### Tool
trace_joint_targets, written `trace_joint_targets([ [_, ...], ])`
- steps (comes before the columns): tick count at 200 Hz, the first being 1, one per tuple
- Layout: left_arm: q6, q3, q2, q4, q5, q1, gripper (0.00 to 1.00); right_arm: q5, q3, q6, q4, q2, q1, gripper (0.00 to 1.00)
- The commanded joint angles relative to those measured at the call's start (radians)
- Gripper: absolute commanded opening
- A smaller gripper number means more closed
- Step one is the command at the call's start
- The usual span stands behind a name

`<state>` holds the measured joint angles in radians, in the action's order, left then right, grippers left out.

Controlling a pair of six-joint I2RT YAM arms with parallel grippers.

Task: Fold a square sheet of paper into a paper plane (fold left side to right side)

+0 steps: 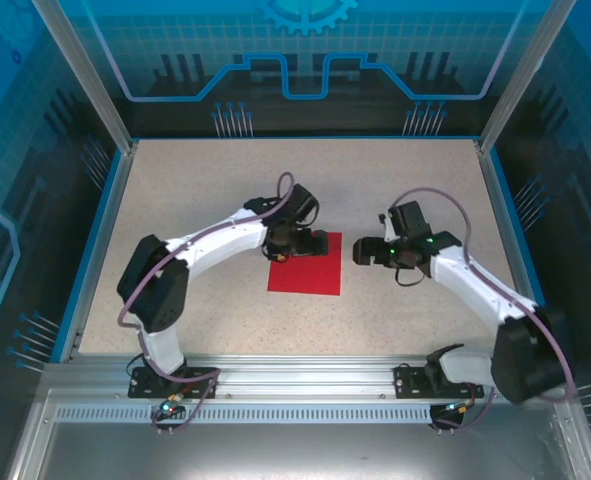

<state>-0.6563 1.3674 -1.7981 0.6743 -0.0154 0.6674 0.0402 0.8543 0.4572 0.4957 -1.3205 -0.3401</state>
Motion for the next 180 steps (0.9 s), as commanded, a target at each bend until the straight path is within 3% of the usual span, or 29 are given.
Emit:
trace_joint_targets([
  [1, -0.028, -0.107, 0.007, -0.066, -0.082, -0.037, 0.95, 0.028, 0.1, -0.001, -0.054, -0.14, -0.025, 0.84],
  [44, -0.029, -0.13, -0.046, -0.112, -0.129, -0.043, 0.94, 0.014, 0.319, -0.005, -0.039, -0.413, -0.081, 0.77],
  [82, -0.034, -0.126, -0.094, -0.127, -0.13, -0.043, 0.94, -0.04, 0.478, -0.01, 0.007, -0.589, -0.12, 0.77],
  [139, -0.041, -0.14, -0.119, -0.122, -0.117, -0.043, 0.93, -0.047, 0.572, -0.004, 0.054, -0.715, -0.143, 0.78],
  [180, -0.054, -0.16, -0.13, -0.128, -0.112, -0.04, 0.93, -0.067, 0.549, 0.004, 0.069, -0.72, -0.158, 0.78],
])
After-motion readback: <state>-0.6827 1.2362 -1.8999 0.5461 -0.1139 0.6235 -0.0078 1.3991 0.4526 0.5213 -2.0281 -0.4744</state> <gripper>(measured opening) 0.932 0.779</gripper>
